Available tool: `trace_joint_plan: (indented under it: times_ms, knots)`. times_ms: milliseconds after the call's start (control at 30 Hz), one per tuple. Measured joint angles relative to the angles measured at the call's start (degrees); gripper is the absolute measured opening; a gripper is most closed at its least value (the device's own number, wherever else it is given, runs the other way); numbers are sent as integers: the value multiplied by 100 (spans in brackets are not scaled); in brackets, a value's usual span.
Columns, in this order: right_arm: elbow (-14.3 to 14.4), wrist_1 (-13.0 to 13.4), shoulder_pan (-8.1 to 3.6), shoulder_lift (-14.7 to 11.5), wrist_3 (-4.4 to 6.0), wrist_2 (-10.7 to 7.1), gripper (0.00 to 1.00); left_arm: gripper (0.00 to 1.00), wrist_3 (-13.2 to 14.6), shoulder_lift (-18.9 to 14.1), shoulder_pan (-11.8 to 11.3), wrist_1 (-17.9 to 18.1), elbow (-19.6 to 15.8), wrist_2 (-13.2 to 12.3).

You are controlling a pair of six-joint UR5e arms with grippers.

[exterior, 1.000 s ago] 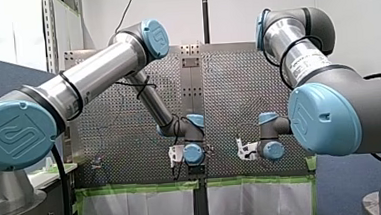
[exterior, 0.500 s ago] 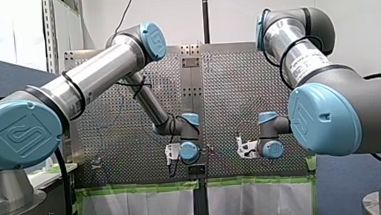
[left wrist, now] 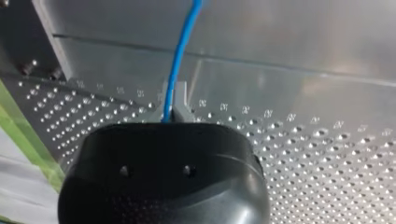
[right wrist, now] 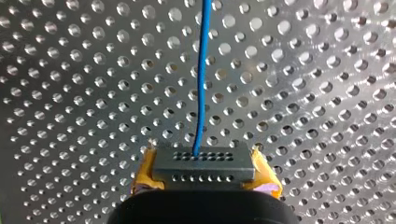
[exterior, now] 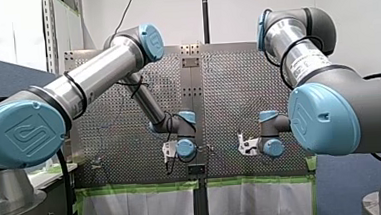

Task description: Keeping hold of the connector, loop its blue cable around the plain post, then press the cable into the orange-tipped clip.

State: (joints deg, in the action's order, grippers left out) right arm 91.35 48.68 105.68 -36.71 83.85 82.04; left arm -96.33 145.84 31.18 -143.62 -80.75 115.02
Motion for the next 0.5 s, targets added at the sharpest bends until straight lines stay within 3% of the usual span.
trace_joint_plan:
  times_ms: [300,500]
  knots:
    - [-134,2,-48,4,28,-12,0,0,2,33,-166,-42,74,-118]
    - [-260,-14,-94,5,87,-14,0,0,98,225,-226,-295,324,-136]
